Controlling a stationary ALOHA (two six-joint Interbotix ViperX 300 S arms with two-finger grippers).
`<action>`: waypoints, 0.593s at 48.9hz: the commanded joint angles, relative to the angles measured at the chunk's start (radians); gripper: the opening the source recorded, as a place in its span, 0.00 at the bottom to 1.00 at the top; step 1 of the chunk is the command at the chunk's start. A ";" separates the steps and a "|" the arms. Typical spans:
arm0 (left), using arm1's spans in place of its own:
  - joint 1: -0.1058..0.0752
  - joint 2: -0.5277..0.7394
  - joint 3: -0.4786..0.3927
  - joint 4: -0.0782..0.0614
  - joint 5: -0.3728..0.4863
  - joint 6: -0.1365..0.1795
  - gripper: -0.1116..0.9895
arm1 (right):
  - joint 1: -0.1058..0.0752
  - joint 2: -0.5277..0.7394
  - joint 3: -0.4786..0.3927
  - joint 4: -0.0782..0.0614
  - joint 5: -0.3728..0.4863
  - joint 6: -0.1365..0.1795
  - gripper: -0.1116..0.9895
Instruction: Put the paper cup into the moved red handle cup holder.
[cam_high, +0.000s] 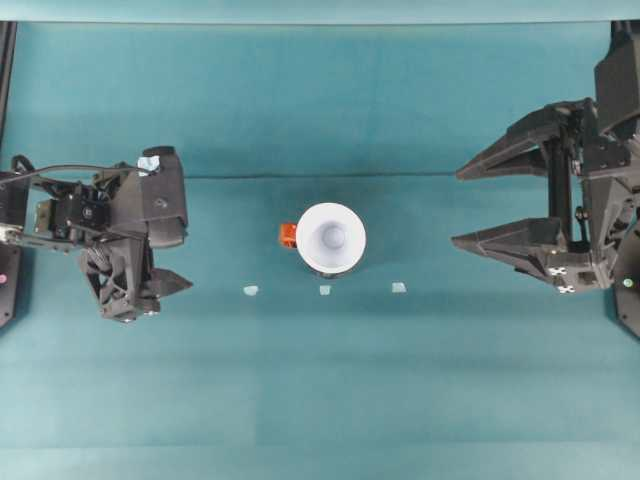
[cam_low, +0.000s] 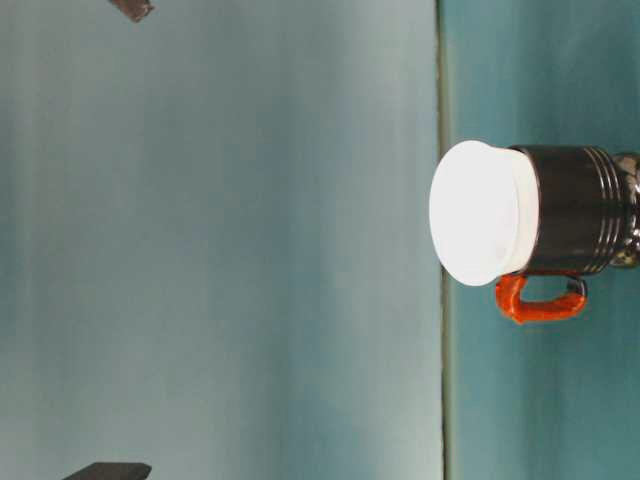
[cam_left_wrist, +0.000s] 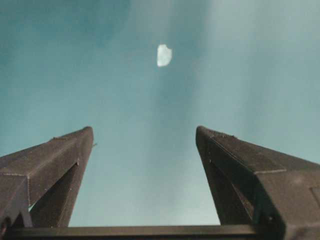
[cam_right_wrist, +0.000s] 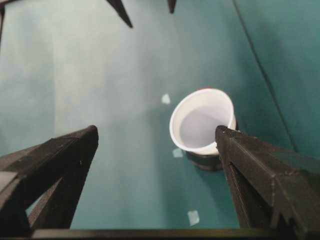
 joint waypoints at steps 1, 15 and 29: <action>0.000 -0.005 -0.014 0.000 -0.006 -0.002 0.93 | 0.002 -0.005 -0.006 -0.002 -0.012 0.002 0.89; 0.000 -0.003 -0.015 0.000 -0.006 -0.003 0.93 | 0.002 -0.005 0.008 -0.002 -0.028 0.002 0.89; 0.000 -0.003 -0.015 0.002 -0.006 -0.003 0.93 | -0.003 -0.005 0.015 0.000 -0.040 0.002 0.89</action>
